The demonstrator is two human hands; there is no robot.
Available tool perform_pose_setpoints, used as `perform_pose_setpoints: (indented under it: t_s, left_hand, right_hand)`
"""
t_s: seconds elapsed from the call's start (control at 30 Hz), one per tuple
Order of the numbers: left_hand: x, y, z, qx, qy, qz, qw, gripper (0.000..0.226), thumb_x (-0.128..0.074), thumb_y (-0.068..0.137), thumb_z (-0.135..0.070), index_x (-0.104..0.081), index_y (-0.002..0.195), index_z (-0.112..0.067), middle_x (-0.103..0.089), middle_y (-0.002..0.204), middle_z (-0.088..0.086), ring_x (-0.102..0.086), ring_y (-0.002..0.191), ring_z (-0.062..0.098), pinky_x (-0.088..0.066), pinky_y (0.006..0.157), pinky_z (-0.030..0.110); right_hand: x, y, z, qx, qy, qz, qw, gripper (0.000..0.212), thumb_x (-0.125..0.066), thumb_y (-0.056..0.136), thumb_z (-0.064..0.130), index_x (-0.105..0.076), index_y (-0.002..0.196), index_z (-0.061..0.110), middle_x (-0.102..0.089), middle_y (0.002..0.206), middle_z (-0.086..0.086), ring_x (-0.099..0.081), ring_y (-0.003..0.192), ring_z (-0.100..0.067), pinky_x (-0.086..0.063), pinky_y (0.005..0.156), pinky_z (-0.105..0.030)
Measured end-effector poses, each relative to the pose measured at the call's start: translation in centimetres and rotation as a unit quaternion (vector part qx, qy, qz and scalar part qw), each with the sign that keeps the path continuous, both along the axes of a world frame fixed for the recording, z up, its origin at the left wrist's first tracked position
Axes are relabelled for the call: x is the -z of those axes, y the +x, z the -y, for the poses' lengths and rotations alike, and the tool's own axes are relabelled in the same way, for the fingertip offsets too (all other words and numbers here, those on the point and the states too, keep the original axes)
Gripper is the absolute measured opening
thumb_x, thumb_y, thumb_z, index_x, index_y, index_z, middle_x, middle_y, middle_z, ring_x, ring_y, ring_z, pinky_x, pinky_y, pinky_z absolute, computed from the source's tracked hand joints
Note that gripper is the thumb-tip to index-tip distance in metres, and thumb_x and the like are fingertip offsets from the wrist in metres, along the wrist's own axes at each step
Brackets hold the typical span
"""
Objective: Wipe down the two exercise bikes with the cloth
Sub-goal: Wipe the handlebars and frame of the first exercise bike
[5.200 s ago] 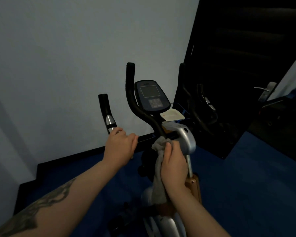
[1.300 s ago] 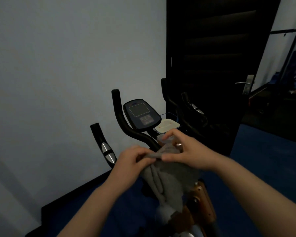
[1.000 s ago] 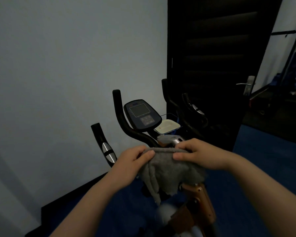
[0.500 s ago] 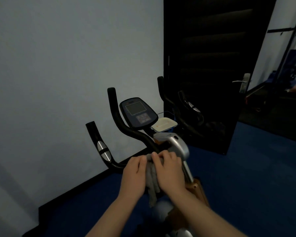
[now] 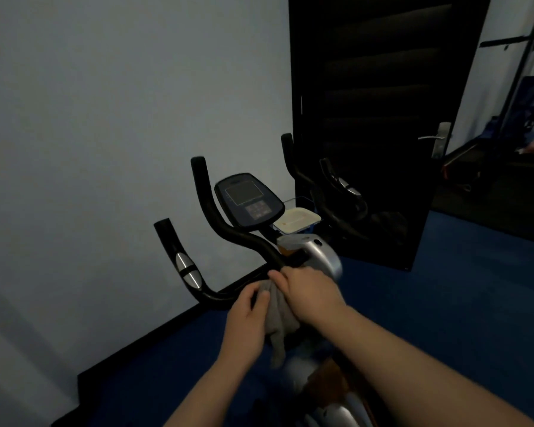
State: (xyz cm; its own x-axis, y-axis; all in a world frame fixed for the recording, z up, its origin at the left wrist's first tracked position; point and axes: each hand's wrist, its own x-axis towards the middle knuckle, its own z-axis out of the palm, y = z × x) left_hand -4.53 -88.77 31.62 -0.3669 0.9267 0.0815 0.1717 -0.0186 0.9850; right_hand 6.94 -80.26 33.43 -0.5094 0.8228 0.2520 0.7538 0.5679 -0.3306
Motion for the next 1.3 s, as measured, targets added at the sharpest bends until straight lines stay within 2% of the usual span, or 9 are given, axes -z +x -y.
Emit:
perform_pose_setpoints:
  t_s: [0.17,0.37,0.5,0.67,0.77,0.9,1.0,1.13,1.3]
  left_hand:
    - [0.1,0.5,0.2,-0.017,0.017,-0.028,0.999,0.017,-0.05,0.099,-0.025,-0.063,0.105,-0.036,-0.069,0.101,-0.013,-0.063,0.09,-0.005,-0.047,0.076,0.013]
    - [0.0,0.7,0.2,-0.021,0.011,-0.056,0.998,0.019,-0.049,0.1,-0.027,-0.06,0.101,-0.042,-0.068,0.099,-0.014,-0.063,0.087,-0.006,-0.049,0.075,0.015]
    - [0.4,0.7,0.3,-0.023,0.009,-0.045,0.999,0.019,-0.049,0.1,-0.026,-0.061,0.105,-0.041,-0.069,0.1,-0.015,-0.063,0.089,-0.007,-0.047,0.072,0.008]
    - [0.1,0.2,0.3,0.025,0.008,0.024,0.999,0.028,-0.041,0.101,-0.034,-0.065,0.114,-0.028,-0.07,0.108,-0.007,-0.065,0.098,0.002,-0.047,0.078,0.013]
    - [-0.1,0.0,0.6,0.034,0.004,0.087,0.996,0.043,-0.03,0.097,-0.045,-0.067,0.112,-0.028,-0.073,0.103,-0.01,-0.067,0.095,0.001,-0.048,0.069,0.008]
    - [0.5,-0.5,1.3,0.006,0.012,0.145,0.989,0.049,-0.029,0.09,-0.052,-0.06,0.121,-0.031,-0.071,0.107,-0.013,-0.065,0.095,-0.006,-0.048,0.07,0.007]
    - [0.8,-0.5,1.2,0.001,0.014,0.158,0.987,0.047,-0.026,0.099,-0.043,-0.055,0.13,-0.022,-0.064,0.122,-0.002,-0.064,0.1,-0.003,-0.048,0.075,0.009]
    - [0.9,-0.3,1.0,-0.008,0.025,0.159,0.987,0.046,-0.026,0.102,-0.038,-0.055,0.131,-0.016,-0.066,0.121,0.006,-0.066,0.1,0.005,-0.049,0.072,0.011]
    - [0.8,0.0,1.0,-0.036,0.032,0.163,0.986,0.042,-0.027,0.103,-0.033,-0.058,0.126,-0.016,-0.066,0.119,0.006,-0.064,0.107,0.012,-0.051,0.08,0.015]
  right_hand:
    - [4.1,0.4,4.3,0.1,-0.042,-0.226,0.968,0.026,-0.018,0.095,0.058,-0.034,0.088,0.039,-0.054,0.071,0.017,-0.05,0.058,0.007,-0.031,0.048,-0.019]
    - [1.0,1.0,0.8,0.047,-0.016,-0.054,0.997,0.034,-0.025,0.101,0.052,-0.04,0.089,0.024,-0.064,0.079,0.001,-0.063,0.071,-0.02,-0.043,0.056,-0.032]
    - [3.1,0.0,4.2,0.093,-0.044,-0.264,0.959,0.032,-0.025,0.097,0.054,-0.045,0.088,0.03,-0.06,0.078,0.01,-0.059,0.069,-0.007,-0.047,0.058,-0.033]
    - [1.8,1.8,2.6,0.043,-0.036,-0.154,0.987,0.024,-0.027,0.1,0.048,-0.045,0.097,0.034,-0.055,0.091,0.011,-0.056,0.08,-0.007,-0.049,0.065,-0.032]
    - [0.4,1.1,2.1,0.02,-0.048,-0.198,0.979,0.033,-0.033,0.094,0.06,-0.046,0.117,0.042,-0.042,0.111,0.01,-0.045,0.102,-0.008,-0.045,0.072,-0.029]
    - [2.3,-1.2,4.4,0.059,-0.034,-0.192,0.979,0.043,-0.041,0.081,0.073,-0.051,0.111,0.044,-0.034,0.11,0.013,-0.032,0.108,-0.008,-0.039,0.084,-0.029]
    - [2.7,-0.6,4.4,0.033,-0.02,-0.237,0.971,0.037,-0.056,0.083,0.059,-0.055,0.116,0.043,-0.037,0.111,0.013,-0.034,0.109,-0.007,-0.042,0.09,-0.032]
    - [2.4,2.6,2.6,-0.144,-0.069,-0.211,0.964,0.044,-0.064,0.091,0.021,-0.054,0.13,0.038,-0.041,0.121,0.012,-0.039,0.116,-0.002,-0.038,0.102,-0.026]
    - [0.0,4.0,0.2,-0.225,-0.254,-0.181,0.923,0.044,-0.061,0.092,0.007,-0.06,0.127,0.034,-0.045,0.121,0.013,-0.047,0.117,0.0,-0.041,0.102,-0.018]
